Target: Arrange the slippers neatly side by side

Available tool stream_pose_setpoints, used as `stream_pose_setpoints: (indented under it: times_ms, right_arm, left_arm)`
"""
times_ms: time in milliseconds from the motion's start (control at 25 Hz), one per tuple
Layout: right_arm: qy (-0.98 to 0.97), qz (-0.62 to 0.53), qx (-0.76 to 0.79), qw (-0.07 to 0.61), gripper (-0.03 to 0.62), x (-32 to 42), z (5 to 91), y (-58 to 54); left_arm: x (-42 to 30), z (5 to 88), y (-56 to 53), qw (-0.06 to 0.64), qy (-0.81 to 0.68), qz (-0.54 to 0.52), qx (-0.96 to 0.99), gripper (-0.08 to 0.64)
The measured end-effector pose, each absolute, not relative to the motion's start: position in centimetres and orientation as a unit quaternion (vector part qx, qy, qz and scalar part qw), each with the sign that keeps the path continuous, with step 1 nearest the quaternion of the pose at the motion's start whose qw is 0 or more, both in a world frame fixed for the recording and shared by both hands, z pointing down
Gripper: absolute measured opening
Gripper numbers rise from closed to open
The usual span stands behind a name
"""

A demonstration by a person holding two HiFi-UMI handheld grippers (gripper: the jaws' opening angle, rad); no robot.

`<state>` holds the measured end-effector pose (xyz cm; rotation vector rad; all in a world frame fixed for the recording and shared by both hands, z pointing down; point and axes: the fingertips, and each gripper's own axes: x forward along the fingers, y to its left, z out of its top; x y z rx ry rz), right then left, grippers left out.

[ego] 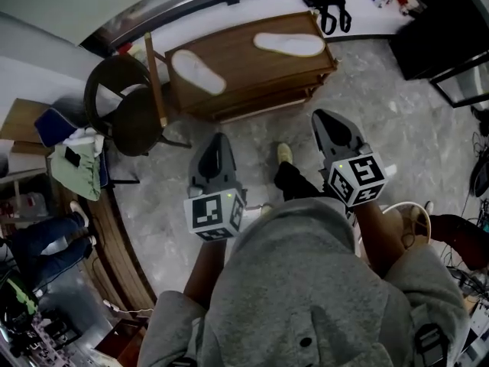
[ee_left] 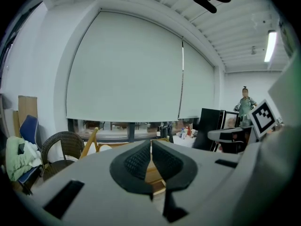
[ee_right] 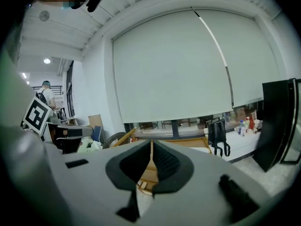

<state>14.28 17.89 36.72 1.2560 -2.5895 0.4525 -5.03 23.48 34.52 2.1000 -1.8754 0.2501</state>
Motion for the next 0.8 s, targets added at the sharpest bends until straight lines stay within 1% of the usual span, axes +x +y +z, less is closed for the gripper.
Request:
stream_pose_setpoints:
  times_ms: [400,800]
  right_arm:
    - [-0.886,0.174,0.418,0.098,0.032,14.6,37.3,12.3]
    - [-0.892,0.181,0.4,0.103,0.034,14.3,37.8,7.4]
  left_arm:
    - [-4.4,34.6,18.3,0.156,-0.661,0.113,0.725,0.021]
    - [-4.7,34.9,13.7,0.166,-0.677,0.112,0.709,0.023]
